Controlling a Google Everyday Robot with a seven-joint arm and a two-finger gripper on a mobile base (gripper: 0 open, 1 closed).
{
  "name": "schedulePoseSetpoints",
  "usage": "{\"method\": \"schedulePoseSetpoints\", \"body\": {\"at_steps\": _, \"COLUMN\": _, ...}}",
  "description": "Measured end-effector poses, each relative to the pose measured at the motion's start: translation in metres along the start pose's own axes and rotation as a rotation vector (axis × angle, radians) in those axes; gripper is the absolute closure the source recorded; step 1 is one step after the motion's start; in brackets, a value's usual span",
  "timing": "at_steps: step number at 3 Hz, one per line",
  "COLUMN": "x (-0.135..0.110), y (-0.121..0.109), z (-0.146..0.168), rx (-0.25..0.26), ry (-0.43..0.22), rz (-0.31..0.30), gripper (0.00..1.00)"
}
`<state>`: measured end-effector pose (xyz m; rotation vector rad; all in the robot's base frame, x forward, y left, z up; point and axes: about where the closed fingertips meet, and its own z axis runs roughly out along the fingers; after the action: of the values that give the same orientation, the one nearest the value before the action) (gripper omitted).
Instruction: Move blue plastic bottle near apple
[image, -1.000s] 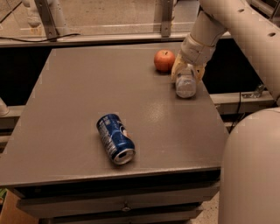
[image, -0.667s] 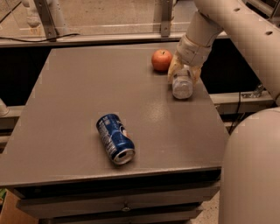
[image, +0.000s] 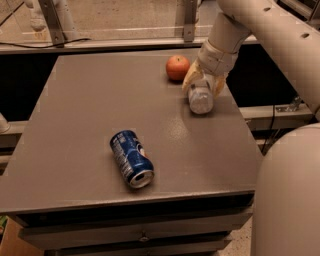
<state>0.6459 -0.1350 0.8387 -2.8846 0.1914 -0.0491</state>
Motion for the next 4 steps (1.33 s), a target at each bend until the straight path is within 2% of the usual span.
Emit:
{"method": "schedulePoseSetpoints", "body": {"at_steps": 1, "x": -0.002, "y": -0.004, "z": -0.001, "rx": 0.003, "ry": -0.001, "rz": -0.003, "gripper": 0.00}}
{"method": "schedulePoseSetpoints", "body": {"at_steps": 2, "x": 0.000, "y": -0.008, "z": -0.008, "rx": 0.009, "ry": 0.008, "rz": -0.006, "gripper": 0.00}}
{"method": "schedulePoseSetpoints", "body": {"at_steps": 3, "x": 0.010, "y": -0.006, "z": -0.040, "rx": 0.070, "ry": 0.067, "rz": 0.030, "gripper": 0.00}}
{"method": "schedulePoseSetpoints", "body": {"at_steps": 4, "x": 0.028, "y": -0.002, "z": -0.104, "rx": 0.199, "ry": 0.191, "rz": 0.103, "gripper": 0.00}}
